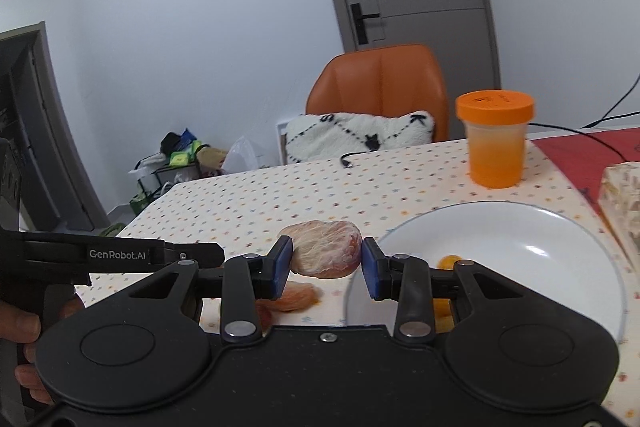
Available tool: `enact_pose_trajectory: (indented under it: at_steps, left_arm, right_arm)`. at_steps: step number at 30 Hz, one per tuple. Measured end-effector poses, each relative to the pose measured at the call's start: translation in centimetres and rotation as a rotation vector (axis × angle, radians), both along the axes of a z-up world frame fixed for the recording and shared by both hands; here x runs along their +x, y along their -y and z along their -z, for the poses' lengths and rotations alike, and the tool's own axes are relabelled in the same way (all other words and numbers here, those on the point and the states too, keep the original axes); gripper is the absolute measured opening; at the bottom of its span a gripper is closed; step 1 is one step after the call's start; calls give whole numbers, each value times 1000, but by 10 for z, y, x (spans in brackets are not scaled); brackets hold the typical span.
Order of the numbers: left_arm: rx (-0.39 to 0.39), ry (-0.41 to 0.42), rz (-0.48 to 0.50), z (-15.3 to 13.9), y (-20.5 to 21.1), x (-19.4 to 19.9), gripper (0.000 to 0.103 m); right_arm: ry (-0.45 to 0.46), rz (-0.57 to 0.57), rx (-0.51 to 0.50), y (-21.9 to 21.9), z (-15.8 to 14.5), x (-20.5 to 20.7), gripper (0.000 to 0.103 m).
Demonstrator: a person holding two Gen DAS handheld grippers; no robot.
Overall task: Organize fruits
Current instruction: 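Carry the kiwi and pomelo segment over the white plate with both tools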
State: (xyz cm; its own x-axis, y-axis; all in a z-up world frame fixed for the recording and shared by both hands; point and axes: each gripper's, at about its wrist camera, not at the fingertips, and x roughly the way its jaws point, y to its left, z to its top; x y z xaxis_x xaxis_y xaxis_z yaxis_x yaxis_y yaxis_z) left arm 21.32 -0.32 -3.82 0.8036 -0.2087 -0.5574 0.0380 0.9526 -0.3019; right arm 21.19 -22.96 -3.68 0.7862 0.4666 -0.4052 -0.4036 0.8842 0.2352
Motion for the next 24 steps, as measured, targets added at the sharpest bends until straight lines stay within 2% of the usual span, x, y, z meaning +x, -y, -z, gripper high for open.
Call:
enact_pose_trajectory:
  at_steps: [13, 24]
  left_arm:
    - [24, 18, 74, -6, 50, 1, 23]
    - [59, 25, 130, -12, 83, 8, 23]
  right_arm:
    - [39, 117, 14, 56, 1, -10, 35]
    - [34, 209, 12, 94, 9, -4, 35]
